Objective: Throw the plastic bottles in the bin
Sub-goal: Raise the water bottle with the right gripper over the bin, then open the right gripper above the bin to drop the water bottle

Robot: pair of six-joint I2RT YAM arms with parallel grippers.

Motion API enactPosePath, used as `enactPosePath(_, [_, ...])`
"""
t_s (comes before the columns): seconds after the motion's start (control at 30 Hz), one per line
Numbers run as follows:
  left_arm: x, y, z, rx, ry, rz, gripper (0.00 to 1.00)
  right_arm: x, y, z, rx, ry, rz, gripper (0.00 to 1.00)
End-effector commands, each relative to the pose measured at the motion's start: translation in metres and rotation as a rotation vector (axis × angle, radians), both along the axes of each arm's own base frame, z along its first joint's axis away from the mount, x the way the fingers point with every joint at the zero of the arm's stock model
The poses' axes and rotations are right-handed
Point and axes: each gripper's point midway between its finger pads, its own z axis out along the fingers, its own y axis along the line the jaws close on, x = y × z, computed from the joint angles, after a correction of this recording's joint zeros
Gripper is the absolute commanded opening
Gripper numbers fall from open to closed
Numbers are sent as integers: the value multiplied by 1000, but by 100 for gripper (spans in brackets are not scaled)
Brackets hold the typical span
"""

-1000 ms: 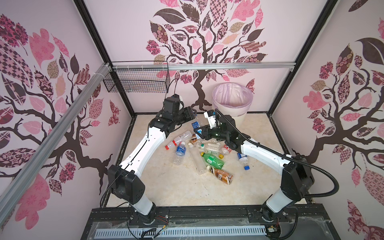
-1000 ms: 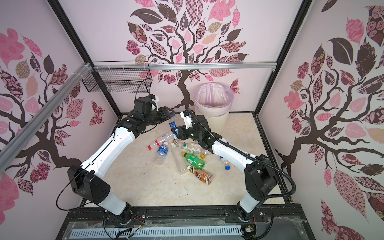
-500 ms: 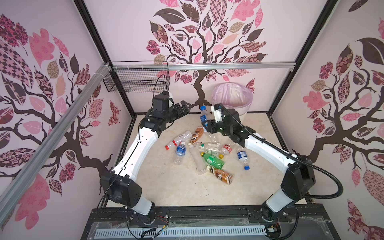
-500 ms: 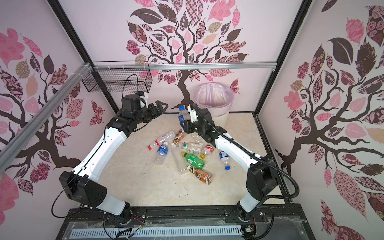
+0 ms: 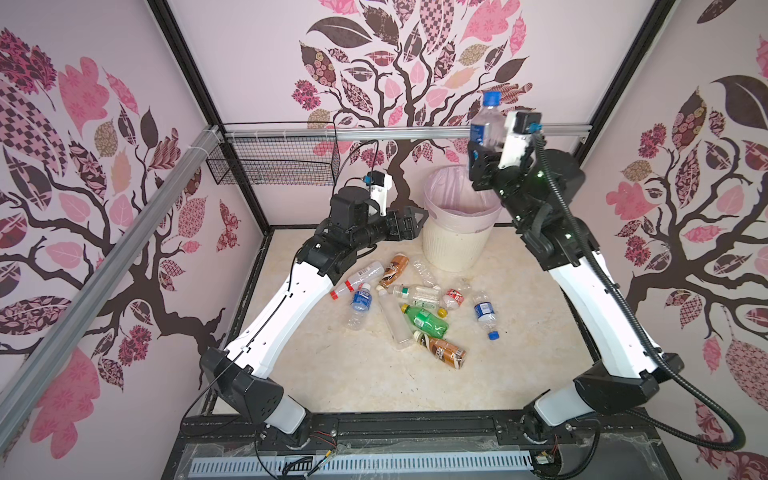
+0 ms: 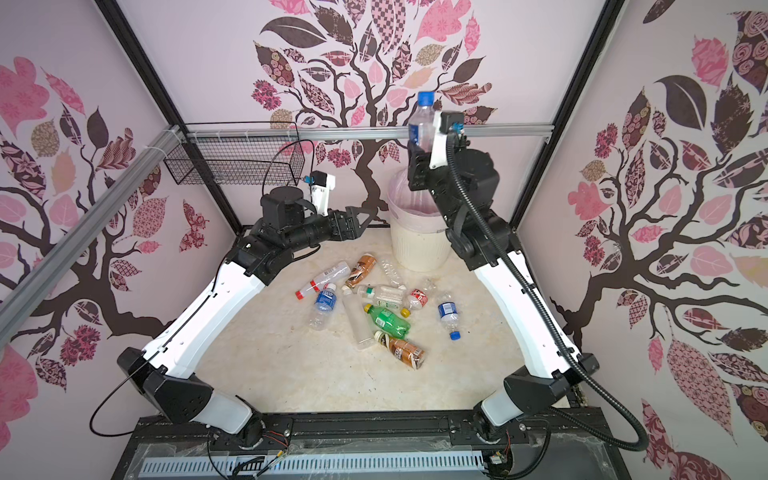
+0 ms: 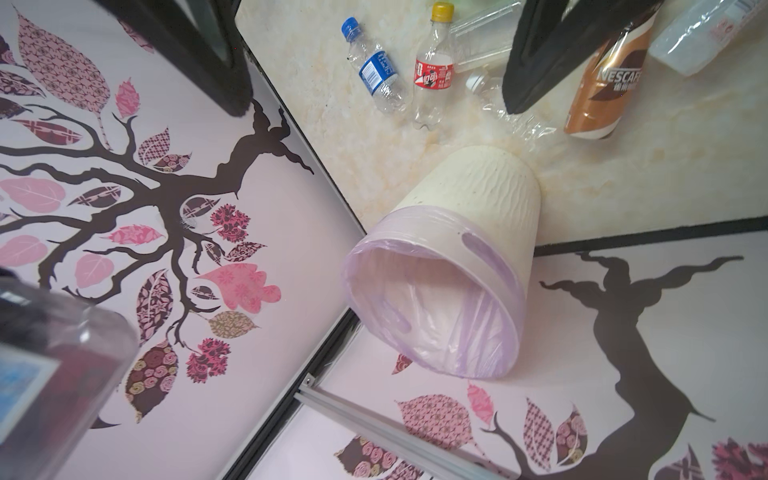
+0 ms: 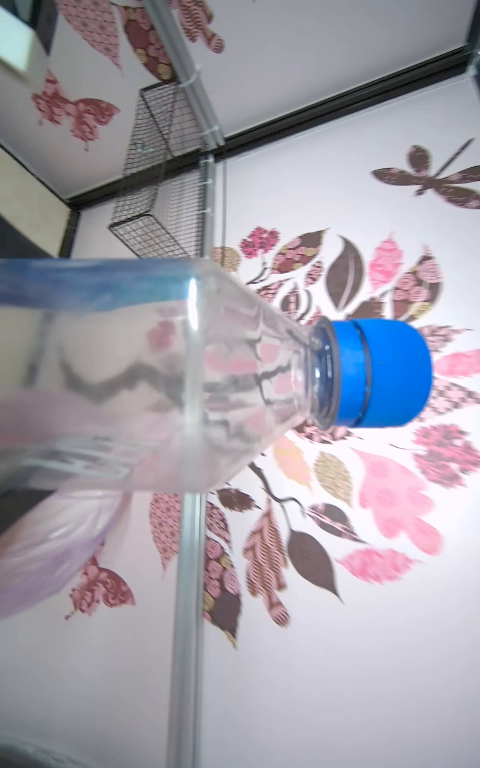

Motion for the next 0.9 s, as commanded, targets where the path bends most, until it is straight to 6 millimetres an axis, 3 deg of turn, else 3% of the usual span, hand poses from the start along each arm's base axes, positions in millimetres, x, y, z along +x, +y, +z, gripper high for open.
enactPosePath(0.0, [-3, 5, 26, 14, -106, 16, 98, -13, -23, 29, -25, -79, -112, 48])
enactPosePath(0.07, [-4, 7, 25, 17, -109, 19, 98, 2, -23, 22, -50, -70, -144, 48])
enactPosePath(0.13, [-5, 7, 23, 23, -110, 17, 98, 34, -26, -1, -74, -21, -183, 48])
enactPosePath(0.23, [-7, 7, 19, 31, -99, 18, 98, 102, -35, -67, -103, 140, -234, 52])
enactPosePath(0.3, [-8, 9, 16, 40, -92, 20, 98, 143, -42, -119, -124, 284, -256, 66])
enactPosePath(0.33, [-8, 10, 14, 45, -88, 24, 98, 156, -42, -137, -142, 344, -268, 79])
enactPosePath(0.37, [-8, 11, 12, 50, -87, 26, 98, 159, -42, -144, -155, 373, -277, 89])
enactPosePath(0.4, [-8, 12, 10, 59, -86, 31, 98, 159, -42, -142, -147, 384, -275, 99])
enactPosePath(0.53, [-6, 14, 3, 74, -77, 49, 98, 136, -43, -107, -84, 269, -257, 99])
enactPosePath(0.6, [-4, 14, 2, 74, -71, 52, 98, 129, -45, -100, -75, 248, -257, 99])
enactPosePath(0.87, [9, 21, -16, 107, -18, 122, 98, 122, -45, -102, -98, 273, -241, 100])
